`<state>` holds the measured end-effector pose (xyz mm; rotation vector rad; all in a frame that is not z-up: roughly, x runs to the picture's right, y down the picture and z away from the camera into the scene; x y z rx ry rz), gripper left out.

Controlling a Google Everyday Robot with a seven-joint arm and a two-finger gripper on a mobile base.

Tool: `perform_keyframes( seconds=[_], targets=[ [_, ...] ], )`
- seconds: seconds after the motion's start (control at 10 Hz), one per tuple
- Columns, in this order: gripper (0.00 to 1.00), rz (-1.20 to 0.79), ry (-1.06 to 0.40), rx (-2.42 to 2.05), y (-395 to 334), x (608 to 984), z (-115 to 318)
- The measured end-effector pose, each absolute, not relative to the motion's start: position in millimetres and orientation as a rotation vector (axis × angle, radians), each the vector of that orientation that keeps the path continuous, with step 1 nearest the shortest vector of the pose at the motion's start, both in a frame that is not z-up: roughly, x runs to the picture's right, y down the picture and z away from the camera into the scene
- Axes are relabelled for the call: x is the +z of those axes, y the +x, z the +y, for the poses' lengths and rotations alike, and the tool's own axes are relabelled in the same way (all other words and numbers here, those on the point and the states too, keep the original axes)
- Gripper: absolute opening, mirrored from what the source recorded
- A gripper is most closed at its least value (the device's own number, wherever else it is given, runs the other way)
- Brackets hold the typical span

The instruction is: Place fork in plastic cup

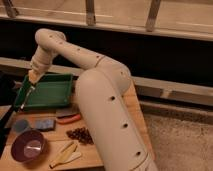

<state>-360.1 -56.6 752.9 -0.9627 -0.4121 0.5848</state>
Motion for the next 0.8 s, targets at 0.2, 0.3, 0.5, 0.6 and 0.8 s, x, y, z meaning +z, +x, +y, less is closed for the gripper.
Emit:
perform_keyframes(
  seconds=[0.2,0.3,0.5,0.6,0.8],
  targets=[
    [0.00,-0.395,-0.996,0.547,-361,750,-46],
    [0.00,-0.386,-1.011,0.525,-363,748,-40],
    [0.00,-0.372,-1.037,0.492,-366,746,-30],
    [0.00,-0.364,-1.047,0.480,-365,746,-27],
    [0.00,-0.347,-1.080,0.436,-368,742,-15]
  ],
)
